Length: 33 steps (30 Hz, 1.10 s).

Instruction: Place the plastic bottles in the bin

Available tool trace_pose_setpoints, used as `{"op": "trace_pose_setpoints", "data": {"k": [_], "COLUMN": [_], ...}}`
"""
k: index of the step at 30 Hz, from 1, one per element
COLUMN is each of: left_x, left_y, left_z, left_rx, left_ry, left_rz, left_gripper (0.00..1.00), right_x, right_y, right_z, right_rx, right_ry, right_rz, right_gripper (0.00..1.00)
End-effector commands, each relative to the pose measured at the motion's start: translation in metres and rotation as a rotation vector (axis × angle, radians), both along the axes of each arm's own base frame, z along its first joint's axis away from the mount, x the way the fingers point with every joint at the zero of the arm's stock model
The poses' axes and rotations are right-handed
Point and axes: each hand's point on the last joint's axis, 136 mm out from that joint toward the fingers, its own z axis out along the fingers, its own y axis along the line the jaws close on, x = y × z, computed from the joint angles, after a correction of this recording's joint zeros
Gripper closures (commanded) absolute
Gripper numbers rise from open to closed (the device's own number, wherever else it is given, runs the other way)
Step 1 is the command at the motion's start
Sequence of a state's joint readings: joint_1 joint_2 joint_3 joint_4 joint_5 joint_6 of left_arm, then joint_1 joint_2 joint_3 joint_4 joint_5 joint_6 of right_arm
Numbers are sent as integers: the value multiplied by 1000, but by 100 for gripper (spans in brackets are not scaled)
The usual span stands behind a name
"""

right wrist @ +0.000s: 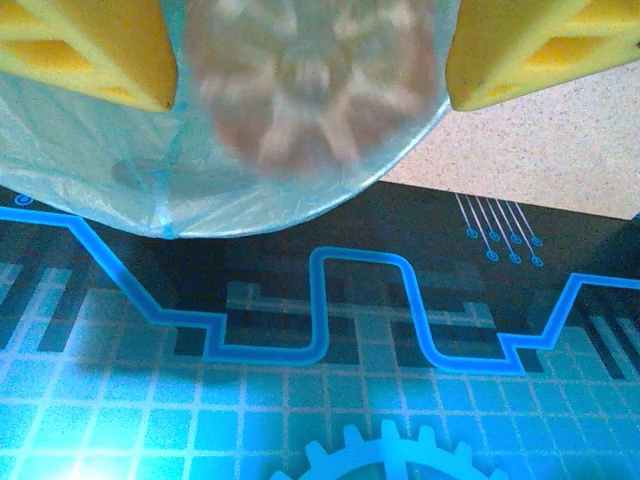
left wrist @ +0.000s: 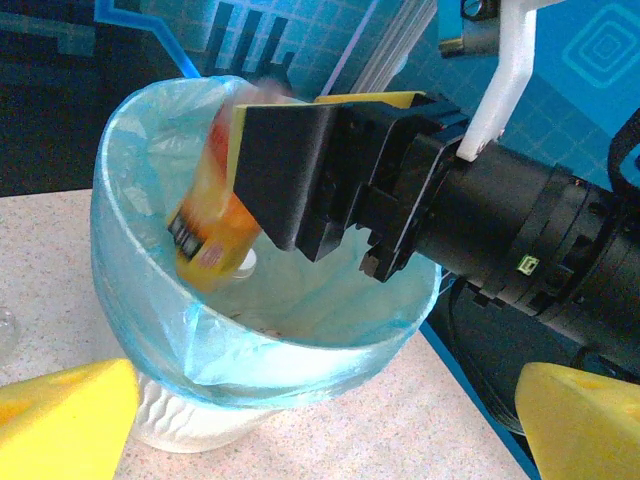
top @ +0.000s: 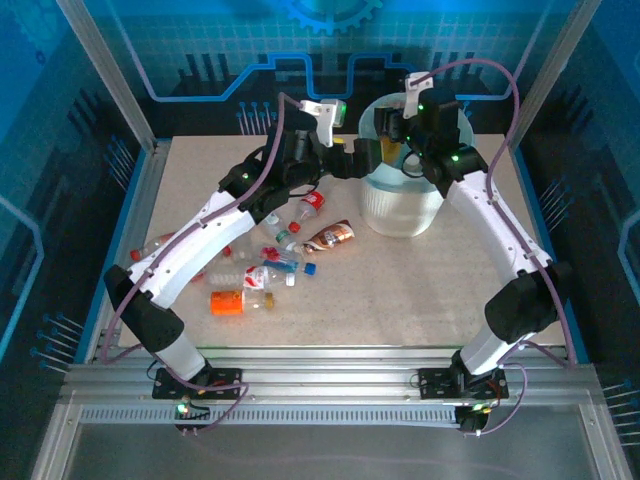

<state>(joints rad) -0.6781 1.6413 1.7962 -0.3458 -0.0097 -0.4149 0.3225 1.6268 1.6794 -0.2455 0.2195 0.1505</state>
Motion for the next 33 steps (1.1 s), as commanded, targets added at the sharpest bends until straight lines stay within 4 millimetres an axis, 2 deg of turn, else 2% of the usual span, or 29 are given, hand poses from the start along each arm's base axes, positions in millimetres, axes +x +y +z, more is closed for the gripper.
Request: {"op": "trace_pose_setpoints", "data": {"k": [1,6,12,16,19,22,25,27,31,33], "left_x": [-1,-1,-1,-3,-9,-18,-32,-46,-77,-95], "left_y": [-1,-1,-1,1,10,32,66,94,149,175], "left_z": [9,8,6,5,6,2,-9,-25,-64,-91], "left_rx": [-27,-26,-26,-16,23,87,137,169,189,204], "left_ry": [-12,-6,2,11,4,-2,18,53,149,216], "left_rz": [-2,0,0,1,13,56,116,169,283,337], "left_gripper": [3,3,3,3,3,3,3,3,2,1], "right_x": [-4,4,6,6,-3,-20,-41,-59,-95,-115], "right_y": [-11,-20,-20,-16,-7,7,29,50,98,126], "right_z": [17,3,-3,0,12,32,48,53,40,24], "right_rx": [30,41,50,58,93,121,118,97,5,-54], "right_ry": [-44,5,38,65,72,56,34,33,59,88], "right_rz": [-14,-42,-32,-9,36,101,185,257,411,506], "right_gripper": [28,28,28,28,27,28,27,27,27,27]}}
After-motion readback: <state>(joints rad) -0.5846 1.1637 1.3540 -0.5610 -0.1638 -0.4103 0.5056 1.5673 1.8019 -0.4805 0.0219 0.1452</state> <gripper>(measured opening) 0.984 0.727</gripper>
